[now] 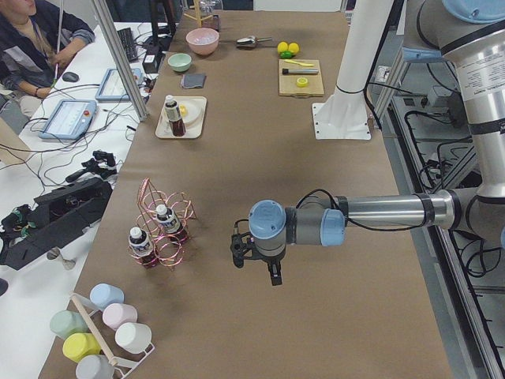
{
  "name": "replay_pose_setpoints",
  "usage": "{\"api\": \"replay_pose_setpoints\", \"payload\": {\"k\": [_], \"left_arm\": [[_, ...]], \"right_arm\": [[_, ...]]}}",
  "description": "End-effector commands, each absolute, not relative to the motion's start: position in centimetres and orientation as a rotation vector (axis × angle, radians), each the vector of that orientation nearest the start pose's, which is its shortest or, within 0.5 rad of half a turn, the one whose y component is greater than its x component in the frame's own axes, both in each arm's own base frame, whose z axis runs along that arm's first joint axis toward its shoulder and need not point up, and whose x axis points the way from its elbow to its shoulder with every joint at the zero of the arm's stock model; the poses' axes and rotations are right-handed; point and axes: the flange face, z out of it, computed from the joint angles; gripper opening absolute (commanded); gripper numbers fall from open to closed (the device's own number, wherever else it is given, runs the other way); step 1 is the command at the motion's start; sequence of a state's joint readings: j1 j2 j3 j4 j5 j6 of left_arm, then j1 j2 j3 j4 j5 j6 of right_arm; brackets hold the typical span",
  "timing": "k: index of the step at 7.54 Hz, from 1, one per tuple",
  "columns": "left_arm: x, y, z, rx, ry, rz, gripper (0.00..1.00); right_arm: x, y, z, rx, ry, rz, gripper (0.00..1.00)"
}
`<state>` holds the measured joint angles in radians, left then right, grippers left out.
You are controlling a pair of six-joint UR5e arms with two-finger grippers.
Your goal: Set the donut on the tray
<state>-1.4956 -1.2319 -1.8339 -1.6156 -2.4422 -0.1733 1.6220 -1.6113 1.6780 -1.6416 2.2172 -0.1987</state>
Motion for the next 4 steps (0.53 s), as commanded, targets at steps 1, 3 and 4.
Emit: {"api": "replay_pose_setpoints", "payload": {"k": [1,3,4], "left_arm": [[-3.09,-35.05,66.14,-0.139,0.861,-0.107,0.99],[-3.09,-35.04,66.2,-0.139,0.861,-0.107,0.99],[-3.03,-35.03,66.22,-0.141,0.861,-0.106,0.99]], "right_arm": [[9.63,-46.38,64.44,0.063,-0.651,-0.12,1.0],[9.82,-45.58,64.97,0.061,-0.65,-0.129,1.0],[9.84,-45.43,64.94,0.062,-0.654,-0.126,1.0]]}}
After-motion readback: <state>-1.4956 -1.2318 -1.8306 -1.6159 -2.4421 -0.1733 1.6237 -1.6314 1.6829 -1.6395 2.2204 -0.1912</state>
